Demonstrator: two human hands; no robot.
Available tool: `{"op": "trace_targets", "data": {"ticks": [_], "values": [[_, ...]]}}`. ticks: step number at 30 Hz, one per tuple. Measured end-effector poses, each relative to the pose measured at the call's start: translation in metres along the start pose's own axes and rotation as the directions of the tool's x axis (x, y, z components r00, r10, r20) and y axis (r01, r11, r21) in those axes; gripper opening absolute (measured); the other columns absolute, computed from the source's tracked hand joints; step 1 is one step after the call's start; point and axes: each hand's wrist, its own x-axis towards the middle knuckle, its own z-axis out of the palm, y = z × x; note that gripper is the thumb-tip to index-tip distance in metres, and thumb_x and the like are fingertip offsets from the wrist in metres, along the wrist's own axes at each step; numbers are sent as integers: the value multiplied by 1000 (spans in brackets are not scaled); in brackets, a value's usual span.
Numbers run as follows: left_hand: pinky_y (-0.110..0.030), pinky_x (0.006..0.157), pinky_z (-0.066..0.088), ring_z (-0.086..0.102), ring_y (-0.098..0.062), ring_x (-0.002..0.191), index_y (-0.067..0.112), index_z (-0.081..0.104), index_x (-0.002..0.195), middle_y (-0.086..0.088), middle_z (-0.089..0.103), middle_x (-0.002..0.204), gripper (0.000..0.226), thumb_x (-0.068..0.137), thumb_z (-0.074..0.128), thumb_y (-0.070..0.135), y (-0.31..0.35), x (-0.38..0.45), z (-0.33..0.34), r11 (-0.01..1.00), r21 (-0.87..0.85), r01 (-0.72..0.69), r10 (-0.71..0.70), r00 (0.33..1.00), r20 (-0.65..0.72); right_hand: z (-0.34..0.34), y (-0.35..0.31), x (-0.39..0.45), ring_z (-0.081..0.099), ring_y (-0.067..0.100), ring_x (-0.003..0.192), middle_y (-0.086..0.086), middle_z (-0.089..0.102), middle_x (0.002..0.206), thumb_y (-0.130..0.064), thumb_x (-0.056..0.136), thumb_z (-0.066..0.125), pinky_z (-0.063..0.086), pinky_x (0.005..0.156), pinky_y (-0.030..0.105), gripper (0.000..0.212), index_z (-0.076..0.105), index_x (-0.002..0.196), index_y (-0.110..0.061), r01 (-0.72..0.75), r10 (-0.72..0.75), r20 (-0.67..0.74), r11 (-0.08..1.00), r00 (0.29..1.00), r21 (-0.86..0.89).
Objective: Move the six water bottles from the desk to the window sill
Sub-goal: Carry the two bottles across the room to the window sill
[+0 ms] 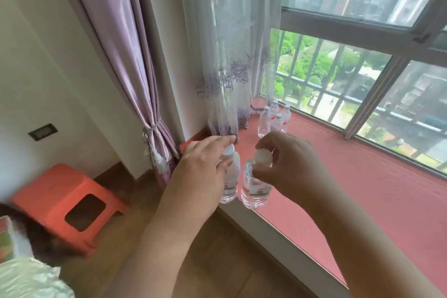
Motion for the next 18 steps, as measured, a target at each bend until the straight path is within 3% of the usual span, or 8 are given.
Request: {"op": "trace_targets", "data": {"ticks": [5, 10, 18], "values": [[10, 89, 14, 34, 12, 117, 36, 57, 133, 20, 56, 128, 46, 91, 67, 21, -43, 24, -15, 999, -6, -33, 33, 999, 11, 25, -21, 26, 51, 0, 69, -16, 58, 77, -29, 66, 76, 30, 52, 13, 29, 65, 92, -31, -65, 65, -56, 998, 996, 6], [8, 88, 16, 33, 11, 119, 37, 55, 135, 19, 56, 131, 47, 92, 65, 22, -75, 36, -20, 1000, 2, -24, 24, 998, 55, 45, -33, 44, 53, 2, 69, -15, 58, 76, -27, 66, 78, 32, 54, 16, 29, 65, 92, -29, -104, 104, -19, 995, 994, 4], [5, 89, 16, 37, 4, 123, 37, 56, 135, 20, 55, 131, 45, 93, 65, 22, -108, 73, -15, 999, -33, -9, 12, 997, 82, 68, -41, 82, 52, -2, 70, -16, 57, 73, -24, 67, 78, 38, 59, 10, 27, 65, 91, -28, -103, 103, -11, 995, 995, -5]]}}
